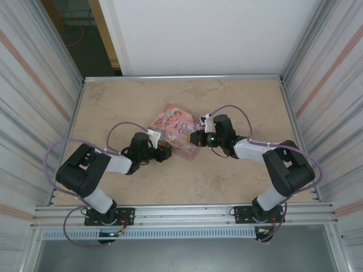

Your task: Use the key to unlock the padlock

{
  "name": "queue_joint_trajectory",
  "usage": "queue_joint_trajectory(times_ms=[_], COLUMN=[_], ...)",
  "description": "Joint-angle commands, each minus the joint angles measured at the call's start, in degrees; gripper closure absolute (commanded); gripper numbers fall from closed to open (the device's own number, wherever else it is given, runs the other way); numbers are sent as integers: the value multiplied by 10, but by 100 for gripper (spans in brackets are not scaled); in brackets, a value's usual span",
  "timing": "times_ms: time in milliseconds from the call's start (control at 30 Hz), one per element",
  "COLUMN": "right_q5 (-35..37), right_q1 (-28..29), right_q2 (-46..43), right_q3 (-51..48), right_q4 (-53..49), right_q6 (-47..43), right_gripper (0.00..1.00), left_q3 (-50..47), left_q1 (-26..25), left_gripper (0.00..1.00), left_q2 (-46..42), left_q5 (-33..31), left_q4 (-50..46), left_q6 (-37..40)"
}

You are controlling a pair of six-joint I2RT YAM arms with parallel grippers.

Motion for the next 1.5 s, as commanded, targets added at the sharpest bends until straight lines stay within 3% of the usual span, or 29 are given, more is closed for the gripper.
queue_joint_trajectory(times_ms=[0,400,667,867,1167,1467], right_q5=[12,14,12,17,50,134], right_q1=[7,10,10,10,11,54], right_q2=[-5,-4,-8,-30,-117,-254], right_q3=[-15,-14,-12,-8,-32,-85], right_q4=[-43,-42,-41,-50,-75,-130], right_q6=[-14,-13,-12,-17,-48,-100], right_gripper=[100,100,100,100,100,100], left_q3=[20,27,32,30,39,42], left_q1=[-3,-5,-6,-11,-47,-72], left_gripper=[63,61,72,74,75,77], left_q2=[10,28,24,2,-89,-191], left_q5=[-5,-17,-17,-14,-24,-11], left_q4=[7,4,5,-10,-126,-219], left_q6=[1,-4,-7,-8,-45,-159])
